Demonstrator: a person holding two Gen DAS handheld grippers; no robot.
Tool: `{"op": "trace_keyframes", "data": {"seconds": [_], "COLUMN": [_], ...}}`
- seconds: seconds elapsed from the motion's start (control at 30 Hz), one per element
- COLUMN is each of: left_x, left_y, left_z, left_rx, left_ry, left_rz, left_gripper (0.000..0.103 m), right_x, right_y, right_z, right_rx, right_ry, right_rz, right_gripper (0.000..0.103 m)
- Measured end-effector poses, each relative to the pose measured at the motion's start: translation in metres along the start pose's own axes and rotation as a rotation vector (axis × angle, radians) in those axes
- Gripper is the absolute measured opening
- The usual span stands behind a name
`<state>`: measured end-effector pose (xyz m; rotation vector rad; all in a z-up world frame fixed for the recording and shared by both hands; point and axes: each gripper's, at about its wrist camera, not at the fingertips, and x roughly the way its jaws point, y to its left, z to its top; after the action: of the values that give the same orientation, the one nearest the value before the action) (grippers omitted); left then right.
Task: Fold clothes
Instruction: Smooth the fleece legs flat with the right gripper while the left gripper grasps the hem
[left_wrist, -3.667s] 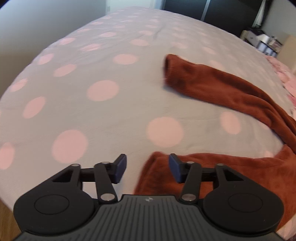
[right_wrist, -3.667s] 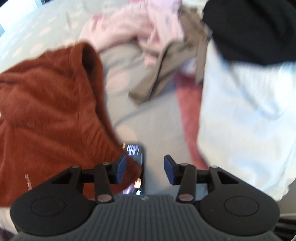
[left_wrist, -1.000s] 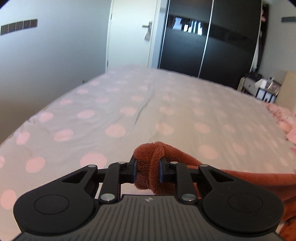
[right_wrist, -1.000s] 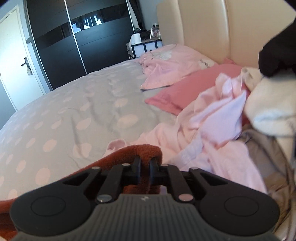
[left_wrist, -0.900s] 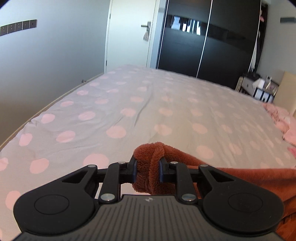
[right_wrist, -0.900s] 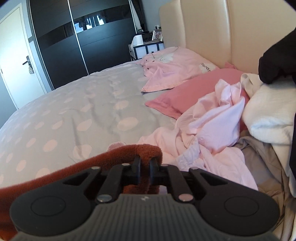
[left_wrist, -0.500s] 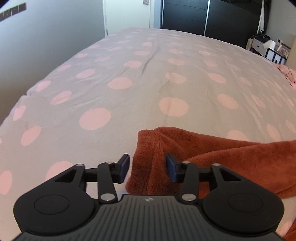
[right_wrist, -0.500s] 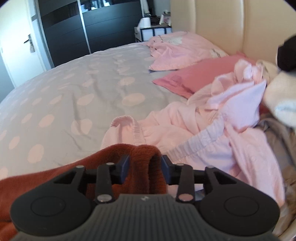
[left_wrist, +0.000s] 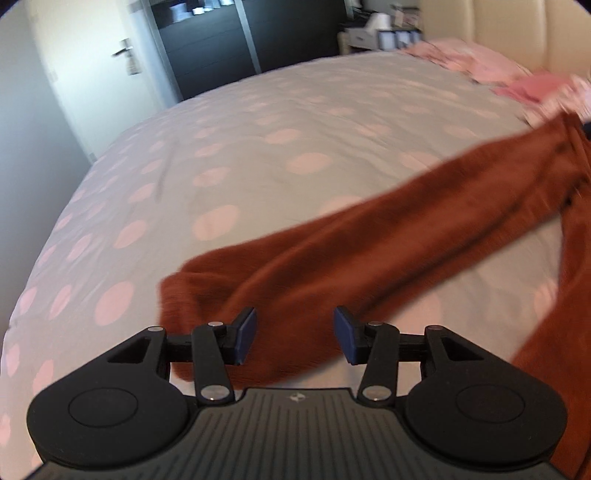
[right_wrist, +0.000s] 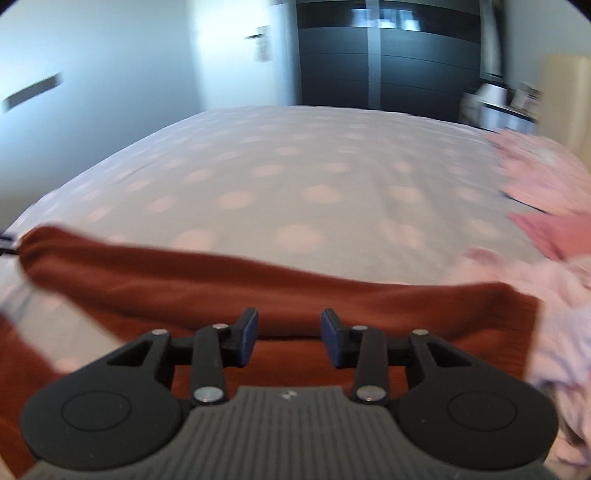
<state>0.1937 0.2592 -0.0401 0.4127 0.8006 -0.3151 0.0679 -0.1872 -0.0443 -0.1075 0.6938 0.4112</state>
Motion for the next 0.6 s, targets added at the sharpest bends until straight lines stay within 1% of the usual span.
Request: {"op": "trace_keyframes", "data": {"seconds": [0.07,0.13,0.17,0.27,0.37,0.4,0.43,0.5,0.53,0.57,0.6], "left_x": [0.008,0.022,0.029,0.044,0.055,0.058,0.060,0.064,0.065,0.066,0.067], "left_y": [-0.018,-0.033,-0.038,-0.043,-0.045,-0.046,-0.044,-0.041,-0.040,-0.039,-0.038], "left_z": [-0.004,-0.006,-0.007,-0.018,-0.025,-0.028,-0.030,-0.029,-0.028,-0.026,-0.024], "left_rx": [0.076,0.151,0.187,0.270,0.328,0.346,0.340,0.322,0.315,0.312,0.308], "left_ry": [0.015,0.059,0.077,0.097,0.118,0.125,0.120,0.119,0.120,0.124,0.129], "left_rz": [-0.023,-0.006,0.023,0.062,0.079,0.084,0.088,0.098,0.103,0.108,0.113], "left_gripper": [0.044,0.043,0.043,0.043,0.044,0.046,0.049,0.051,0.048,0.030,0.018], "right_x": [0.012,0.026,0.034,0.058,0.084,0.094,0.103,0.119,0.126,0.128,0.129], "right_y": [0.037,0.068,0.082,0.124,0.153,0.160,0.164,0.169,0.171,0.170,0.168], "right_z": [0.001,-0.003,-0.006,-0.016,-0.026,-0.029,-0.032,-0.036,-0.038,-0.037,-0.035], "right_rx": [-0.101,-0.198,-0.263,-0.469,-0.654,-0.700,-0.732,-0.779,-0.792,-0.775,-0.753], "right_ry": [0.025,0.060,0.074,0.116,0.144,0.162,0.170,0.183,0.189,0.193,0.197], "right_rz": [0.063,0.103,0.109,0.122,0.096,0.085,0.068,0.034,0.019,0.020,0.023], "right_gripper": [0.039,0.039,0.039,0.040,0.040,0.040,0.039,0.038,0.022,0.009,0.009]}}
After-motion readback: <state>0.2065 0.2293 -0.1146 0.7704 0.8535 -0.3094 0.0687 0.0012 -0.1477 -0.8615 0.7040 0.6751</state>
